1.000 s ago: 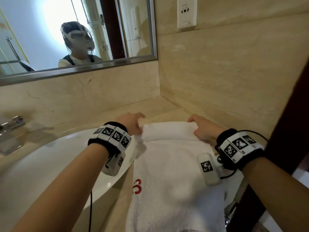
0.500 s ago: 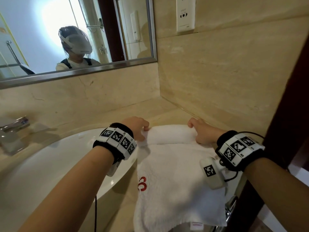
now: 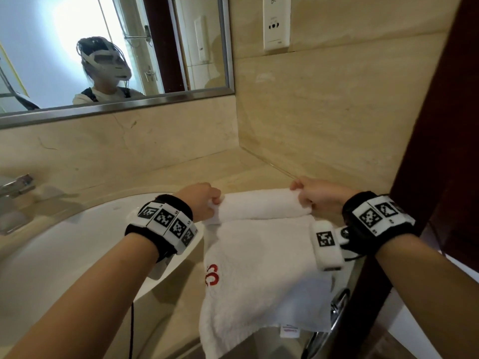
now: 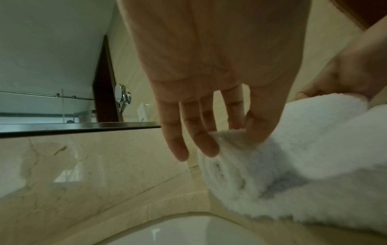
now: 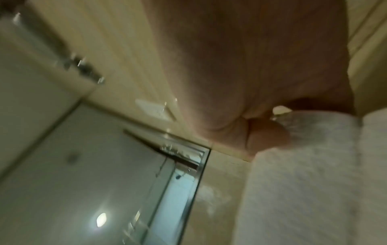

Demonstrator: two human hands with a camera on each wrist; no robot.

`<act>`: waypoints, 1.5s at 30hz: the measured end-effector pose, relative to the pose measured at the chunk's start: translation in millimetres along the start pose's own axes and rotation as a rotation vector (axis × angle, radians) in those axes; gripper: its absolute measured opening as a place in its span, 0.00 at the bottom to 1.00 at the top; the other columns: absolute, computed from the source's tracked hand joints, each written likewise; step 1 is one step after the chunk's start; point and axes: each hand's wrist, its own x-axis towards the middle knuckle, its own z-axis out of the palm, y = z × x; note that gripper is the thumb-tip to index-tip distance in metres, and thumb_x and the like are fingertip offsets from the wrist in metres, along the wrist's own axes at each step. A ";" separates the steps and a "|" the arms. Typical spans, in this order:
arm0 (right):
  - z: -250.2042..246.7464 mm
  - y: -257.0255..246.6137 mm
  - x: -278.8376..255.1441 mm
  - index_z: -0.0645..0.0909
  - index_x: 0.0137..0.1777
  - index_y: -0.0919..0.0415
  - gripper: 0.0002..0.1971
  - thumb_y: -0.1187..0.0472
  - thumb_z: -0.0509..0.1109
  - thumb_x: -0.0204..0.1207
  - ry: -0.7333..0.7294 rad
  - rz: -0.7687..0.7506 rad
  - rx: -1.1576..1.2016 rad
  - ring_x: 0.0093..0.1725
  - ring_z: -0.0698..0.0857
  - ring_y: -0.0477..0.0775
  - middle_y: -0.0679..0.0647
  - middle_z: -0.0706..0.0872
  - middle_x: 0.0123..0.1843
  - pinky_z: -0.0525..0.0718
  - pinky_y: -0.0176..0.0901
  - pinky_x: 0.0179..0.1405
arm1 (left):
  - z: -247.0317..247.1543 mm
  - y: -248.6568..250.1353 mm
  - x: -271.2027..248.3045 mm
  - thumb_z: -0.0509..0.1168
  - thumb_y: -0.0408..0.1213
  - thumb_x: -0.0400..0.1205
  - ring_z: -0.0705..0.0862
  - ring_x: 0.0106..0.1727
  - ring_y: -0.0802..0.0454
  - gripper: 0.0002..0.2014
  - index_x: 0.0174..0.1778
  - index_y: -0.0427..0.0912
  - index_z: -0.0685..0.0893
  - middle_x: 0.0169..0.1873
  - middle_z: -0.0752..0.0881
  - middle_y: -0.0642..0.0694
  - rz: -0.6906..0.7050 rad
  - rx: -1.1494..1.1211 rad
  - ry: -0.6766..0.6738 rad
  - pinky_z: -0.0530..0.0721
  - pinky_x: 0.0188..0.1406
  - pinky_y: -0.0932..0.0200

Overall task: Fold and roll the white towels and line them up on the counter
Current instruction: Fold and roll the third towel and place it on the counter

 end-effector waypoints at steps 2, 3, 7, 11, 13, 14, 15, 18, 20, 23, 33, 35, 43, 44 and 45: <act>-7.8 1.1 0.5 0.67 0.34 0.59 0.13 0.76 0.52 0.74 0.164 0.011 0.250 0.30 0.67 0.52 0.56 0.66 0.33 0.65 0.41 0.28 | 3.4 -1.3 -4.4 0.59 0.31 0.79 0.78 0.51 0.44 0.11 0.55 0.42 0.80 0.46 0.72 0.46 0.010 -0.026 0.007 0.69 0.44 0.60; -10.2 2.2 1.9 0.67 0.32 0.60 0.13 0.74 0.54 0.75 0.228 0.045 0.271 0.29 0.69 0.52 0.57 0.68 0.32 0.67 0.41 0.28 | 4.0 -1.4 -6.6 0.59 0.31 0.80 0.79 0.54 0.44 0.12 0.57 0.42 0.80 0.48 0.74 0.45 0.018 -0.039 0.016 0.69 0.45 0.60; 0.3 1.8 -2.7 0.73 0.34 0.65 0.08 0.67 0.60 0.75 0.277 0.063 0.020 0.33 0.76 0.56 0.58 0.75 0.33 0.73 0.42 0.34 | 6.4 -1.0 -18.1 0.58 0.31 0.81 0.79 0.57 0.43 0.13 0.60 0.40 0.80 0.57 0.77 0.42 0.049 -0.061 0.055 0.69 0.47 0.62; 8.5 3.0 -6.7 0.82 0.50 0.71 0.09 0.67 0.65 0.74 0.364 0.003 -0.242 0.48 0.83 0.61 0.64 0.84 0.47 0.79 0.46 0.44 | 4.0 0.8 -25.7 0.59 0.34 0.81 0.79 0.60 0.44 0.13 0.60 0.41 0.81 0.60 0.79 0.43 -0.001 -0.125 0.085 0.70 0.50 0.62; 9.6 1.2 -10.1 0.82 0.52 0.73 0.11 0.68 0.65 0.74 0.381 0.005 -0.294 0.53 0.84 0.64 0.66 0.86 0.50 0.82 0.49 0.48 | 2.4 0.0 -26.9 0.59 0.33 0.82 0.79 0.60 0.46 0.12 0.59 0.42 0.82 0.62 0.80 0.45 -0.031 -0.188 0.103 0.69 0.51 0.64; 9.4 0.5 -11.5 0.82 0.44 0.72 0.07 0.68 0.65 0.73 0.376 0.004 -0.316 0.48 0.84 0.63 0.64 0.85 0.43 0.82 0.47 0.41 | 1.9 -1.7 -26.7 0.59 0.33 0.82 0.79 0.58 0.48 0.12 0.59 0.42 0.81 0.62 0.81 0.46 -0.048 -0.232 0.109 0.70 0.50 0.65; 8.6 0.9 -12.1 0.79 0.35 0.69 0.07 0.67 0.66 0.73 0.373 0.021 -0.322 0.40 0.83 0.61 0.61 0.82 0.35 0.78 0.44 0.31 | 1.7 -2.8 -25.4 0.60 0.33 0.82 0.80 0.56 0.49 0.12 0.60 0.42 0.81 0.62 0.82 0.46 -0.070 -0.290 0.110 0.71 0.49 0.65; 7.0 0.5 -12.7 0.71 0.26 0.65 0.14 0.64 0.67 0.72 0.399 0.051 -0.291 0.30 0.76 0.58 0.57 0.75 0.26 0.72 0.40 0.23 | 3.4 -7.2 -17.0 0.63 0.32 0.81 0.78 0.50 0.49 0.16 0.65 0.40 0.76 0.63 0.81 0.43 -0.217 -0.549 0.088 0.80 0.45 0.56; 7.4 0.2 -11.6 0.71 0.26 0.66 0.15 0.63 0.66 0.73 0.403 0.051 -0.271 0.31 0.77 0.58 0.57 0.76 0.27 0.72 0.41 0.24 | 1.8 -4.8 -14.2 0.63 0.28 0.80 0.79 0.49 0.45 0.18 0.67 0.36 0.76 0.63 0.79 0.38 -0.346 -0.767 0.048 0.84 0.41 0.51; 11.4 -6.2 -10.0 0.76 0.37 0.68 0.14 0.57 0.63 0.77 0.326 0.060 -0.205 0.40 0.80 0.61 0.61 0.80 0.38 0.76 0.44 0.33 | -0.4 -0.2 -11.1 0.60 0.25 0.81 0.81 0.45 0.45 0.16 0.65 0.32 0.80 0.56 0.83 0.34 -0.405 -0.804 0.028 0.85 0.38 0.53; 15.8 -28.6 -2.5 0.72 0.31 0.63 0.14 0.58 0.60 0.77 0.235 0.154 -0.493 0.33 0.76 0.55 0.56 0.76 0.32 0.69 0.41 0.26 | -0.2 -13.1 -8.9 0.70 0.27 0.75 0.87 0.41 0.43 0.11 0.53 0.34 0.88 0.47 0.89 0.36 -0.362 -0.688 0.036 0.90 0.46 0.52; 15.0 -31.9 -3.1 0.72 0.30 0.62 0.13 0.59 0.62 0.75 0.246 0.178 -0.488 0.29 0.74 0.53 0.56 0.76 0.31 0.69 0.39 0.24 | 0.0 -15.3 -8.3 0.71 0.26 0.74 0.86 0.42 0.43 0.11 0.51 0.33 0.88 0.45 0.89 0.36 -0.339 -0.700 0.039 0.89 0.49 0.51; 12.5 -22.5 5.7 0.72 0.30 0.66 0.12 0.64 0.69 0.71 0.303 0.183 -0.207 0.29 0.76 0.55 0.58 0.76 0.30 0.75 0.41 0.29 | 6.6 -17.2 -10.0 0.71 0.28 0.74 0.84 0.38 0.51 0.12 0.53 0.38 0.88 0.44 0.87 0.44 -0.248 -0.656 0.087 0.83 0.31 0.72; 13.5 -21.8 7.0 0.72 0.30 0.66 0.12 0.64 0.69 0.70 0.318 0.183 -0.199 0.29 0.75 0.55 0.58 0.75 0.30 0.74 0.40 0.28 | 7.1 -17.1 -10.4 0.71 0.28 0.74 0.84 0.40 0.50 0.12 0.53 0.37 0.88 0.45 0.87 0.43 -0.243 -0.658 0.083 0.83 0.31 0.72; 14.5 -20.9 8.0 0.71 0.29 0.66 0.12 0.64 0.69 0.70 0.340 0.181 -0.197 0.30 0.76 0.55 0.57 0.75 0.30 0.72 0.39 0.26 | 7.7 -16.8 -10.9 0.71 0.28 0.74 0.84 0.42 0.50 0.12 0.54 0.37 0.88 0.46 0.88 0.42 -0.244 -0.658 0.081 0.83 0.32 0.71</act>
